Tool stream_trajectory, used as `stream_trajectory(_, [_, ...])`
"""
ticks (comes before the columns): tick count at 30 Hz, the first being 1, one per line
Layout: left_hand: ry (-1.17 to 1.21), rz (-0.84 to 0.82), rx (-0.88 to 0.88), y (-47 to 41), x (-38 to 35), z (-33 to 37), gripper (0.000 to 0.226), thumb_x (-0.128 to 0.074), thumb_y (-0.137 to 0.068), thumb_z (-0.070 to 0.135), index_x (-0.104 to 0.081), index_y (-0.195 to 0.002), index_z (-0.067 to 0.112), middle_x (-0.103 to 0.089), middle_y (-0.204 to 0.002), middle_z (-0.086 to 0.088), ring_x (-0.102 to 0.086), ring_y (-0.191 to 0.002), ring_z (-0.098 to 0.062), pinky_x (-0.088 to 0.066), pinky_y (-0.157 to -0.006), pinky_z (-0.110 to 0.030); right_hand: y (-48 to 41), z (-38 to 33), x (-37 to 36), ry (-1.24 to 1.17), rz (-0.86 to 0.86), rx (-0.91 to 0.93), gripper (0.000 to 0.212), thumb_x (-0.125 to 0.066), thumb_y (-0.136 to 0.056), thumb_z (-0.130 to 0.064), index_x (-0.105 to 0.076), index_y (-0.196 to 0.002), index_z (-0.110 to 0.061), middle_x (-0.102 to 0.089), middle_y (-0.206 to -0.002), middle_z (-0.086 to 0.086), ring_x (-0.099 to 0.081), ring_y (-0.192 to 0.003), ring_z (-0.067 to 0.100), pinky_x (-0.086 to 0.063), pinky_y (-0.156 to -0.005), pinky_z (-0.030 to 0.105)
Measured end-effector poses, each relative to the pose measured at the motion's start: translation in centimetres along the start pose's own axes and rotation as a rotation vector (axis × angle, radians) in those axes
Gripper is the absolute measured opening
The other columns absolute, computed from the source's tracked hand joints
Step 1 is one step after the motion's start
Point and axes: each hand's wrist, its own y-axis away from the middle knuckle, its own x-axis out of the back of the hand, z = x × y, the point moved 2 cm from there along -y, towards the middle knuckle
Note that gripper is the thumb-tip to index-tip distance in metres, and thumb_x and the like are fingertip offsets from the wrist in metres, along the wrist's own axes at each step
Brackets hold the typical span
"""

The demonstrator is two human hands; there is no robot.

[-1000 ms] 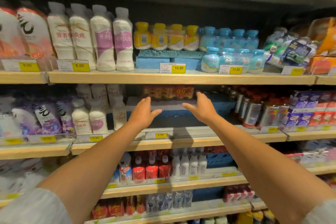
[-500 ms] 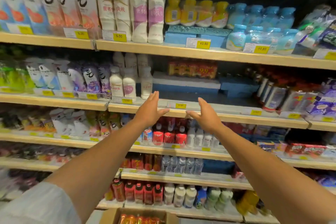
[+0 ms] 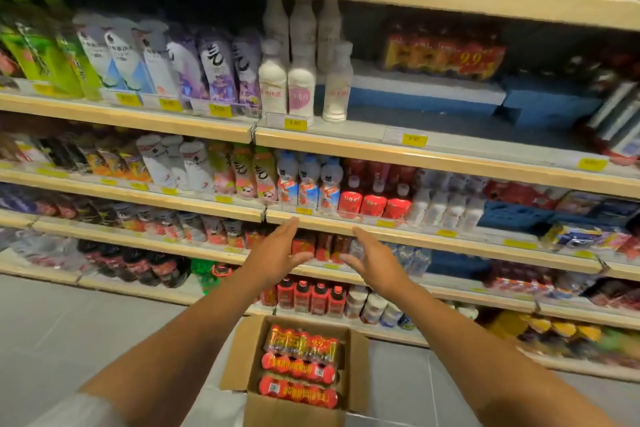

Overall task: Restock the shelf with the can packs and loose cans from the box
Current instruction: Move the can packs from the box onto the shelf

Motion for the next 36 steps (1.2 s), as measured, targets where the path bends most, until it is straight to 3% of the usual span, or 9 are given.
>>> stream_trajectory(5, [0.014,-0.111,0.090,-0.1,-4.6,-8.0,0.090,-0.053,-0.090,0.063,-0.010,-0.157,0.022,-0.014,-0.164,0.002,-0.020,-0.149,-0.018,-0.031,-0.116,-0.041,-1.0,2.0,-7.0,-0.035,-0.107,-0.145,0.071,-0.054,-0.099,-0.042,-0.021,-0.156,-0.016,-0.026,-0.161,0.003,-0.034,-0.144,0.025,-0.034,-0.115,0.039])
stream_trajectory(10, [0.085,-0.234,0.173,-0.4,-11.7,-13.5,0.080,-0.056,-0.095,0.047,-0.017,-0.156,0.015,-0.027,-0.160,-0.006,-0.033,-0.144,-0.023,-0.033,-0.112,-0.036,-2.3,6.3,-13.2,-0.037,-0.168,-0.243,0.057,-0.060,-0.097,-0.035,-0.038,-0.146,-0.015,-0.051,-0.143,0.000,-0.050,-0.126,0.017,-0.040,-0.105,0.029])
stream_trajectory(14, [0.144,-0.306,0.333,-1.0,-17.8,-16.8,0.073,-0.058,-0.096,0.041,-0.023,-0.154,0.014,-0.051,-0.144,-0.010,-0.053,-0.126,-0.027,-0.044,-0.096,-0.033,-3.8,11.3,-18.6,-0.039,-0.246,-0.338,0.065,-0.062,-0.096,-0.034,-0.035,-0.149,-0.010,-0.044,-0.151,0.010,-0.043,-0.137,0.027,-0.034,-0.109,0.033])
stream_trajectory(17, [0.128,-0.323,0.376,-1.8,-22.6,-19.4,0.059,-0.058,-0.096,0.037,-0.037,-0.144,0.011,-0.058,-0.134,-0.012,-0.056,-0.119,-0.028,-0.044,-0.090,-0.032,-5.0,15.2,-22.8,-0.038,-0.290,-0.381,0.055,-0.060,-0.097,-0.033,-0.042,-0.142,-0.007,-0.052,-0.144,0.013,-0.048,-0.131,0.028,-0.036,-0.104,0.031])
stream_trajectory(24, [0.164,-0.363,0.441,-5.3,-36.9,-27.6,0.060,-0.059,-0.095,0.042,-0.036,-0.146,0.023,-0.061,-0.133,-0.003,-0.060,-0.117,-0.025,-0.043,-0.084,-0.027,-8.3,26.1,-35.7,-0.114,-0.336,-0.474,0.052,-0.056,-0.099,-0.029,-0.038,-0.146,-0.014,-0.057,-0.137,0.005,-0.054,-0.126,0.022,-0.028,-0.080,0.009])
stream_trajectory(29, [0.120,-0.406,0.495,-7.8,-46.7,-34.7,0.057,-0.057,-0.093,0.048,-0.038,-0.143,0.027,-0.067,-0.120,-0.005,-0.065,-0.102,-0.028,-0.045,-0.077,-0.029,-9.4,33.4,-44.9,-0.189,-0.314,-0.542,0.047,-0.057,-0.098,-0.034,-0.046,-0.141,-0.020,-0.065,-0.125,0.004,-0.063,-0.111,0.023,-0.041,-0.084,0.018])
stream_trajectory(32, [0.057,-0.427,0.504,-9.4,-52.5,-38.6,0.038,-0.054,-0.097,0.039,-0.050,-0.125,0.014,-0.067,-0.100,-0.005,-0.065,-0.091,-0.027,-0.045,-0.072,-0.026,-10.6,38.4,-50.5,-0.305,-0.288,-0.609,0.034,-0.063,-0.094,-0.034,-0.057,-0.125,-0.021,-0.070,-0.107,0.000,-0.066,-0.092,0.017,-0.052,-0.085,0.028])
stream_trajectory(34, [0.061,-0.442,0.491,-10.5,-54.8,-39.4,0.007,-0.047,-0.103,0.023,-0.052,-0.101,0.019,-0.058,-0.075,0.004,-0.060,-0.068,-0.005,-0.041,-0.060,-0.010,-11.5,41.2,-53.4,-0.300,-0.243,-0.624,0.025,-0.064,-0.094,-0.030,-0.061,-0.114,-0.015,-0.070,-0.096,0.001,-0.064,-0.082,0.015,-0.051,-0.075,0.022])
stream_trajectory(36, [0.070,-0.381,0.529,-11.6,-57.2,-40.7,0.019,-0.041,-0.105,0.022,-0.045,-0.088,0.032,-0.055,-0.078,0.007,-0.057,-0.066,0.002,-0.041,-0.063,-0.009,-12.5,43.2,-55.6,-0.265,-0.207,-0.651,0.021,-0.061,-0.096,-0.028,-0.062,-0.106,-0.010,-0.066,-0.094,0.002,-0.062,-0.083,0.019,-0.041,-0.064,0.015])
